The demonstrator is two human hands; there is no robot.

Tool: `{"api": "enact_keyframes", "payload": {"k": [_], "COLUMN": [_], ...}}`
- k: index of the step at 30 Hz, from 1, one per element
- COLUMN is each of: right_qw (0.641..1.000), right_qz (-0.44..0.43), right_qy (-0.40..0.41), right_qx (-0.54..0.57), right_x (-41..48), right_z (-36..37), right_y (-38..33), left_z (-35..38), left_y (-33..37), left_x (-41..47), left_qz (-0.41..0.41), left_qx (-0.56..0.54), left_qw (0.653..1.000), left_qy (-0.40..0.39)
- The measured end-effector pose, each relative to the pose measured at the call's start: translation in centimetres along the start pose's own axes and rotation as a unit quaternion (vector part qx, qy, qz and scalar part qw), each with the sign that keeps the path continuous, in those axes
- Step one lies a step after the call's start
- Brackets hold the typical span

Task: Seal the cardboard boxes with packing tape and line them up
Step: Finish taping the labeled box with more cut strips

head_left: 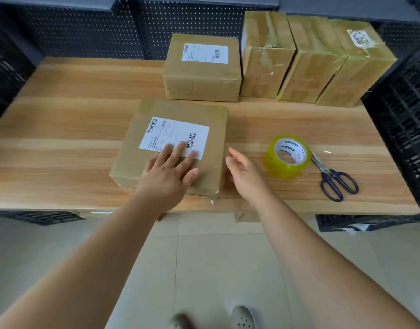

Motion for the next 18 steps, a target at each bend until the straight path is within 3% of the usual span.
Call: {"api": "enact_keyframes", "payload": {"k": [4,7,9,13,18], "right_qw": [0.993,0.994,0.982,0.978,0.982], "right_qz": [-0.022,0.070,0.127,0.129,0.098], "right_qy": [0.085,0.071,0.016,-0.009,0.034], "right_qx": [-0.081,0.048,0.136,0.162,0.158], "right_x": [-1.7,-3.6,-4.3,-4.8,-4.6], "right_z": [-0.9,-0.7,0.1,1.3,1.7], "right_y": [1.0,2.5,3.1,3.3,4.1], "left_z": [0.1,0.1,0.0,1.7,2.9], "left_y": [0.3,0.3,0.9,1.8,1.6], "left_x": [1.1,1.0,1.0,1.1,1.4], "left_qz": [-0.006,0.009,0.073,0.260,0.297], "left_qx": [0.027,0.018,0.000,0.021,0.051], "left_qw": [1.000,1.000,0.994,0.953,0.918], "left_qy": [-0.013,0.018,0.078,0.158,0.257]}}
Point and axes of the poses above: each hand's wrist, its own x-axis towards the middle knuckle, its own z-axis out of the palm, y = z × x, the point moved 3 cm from there along x, towards the middle knuckle, and after that the axes turned 4 degrees about -z, right-handed, at the moved point
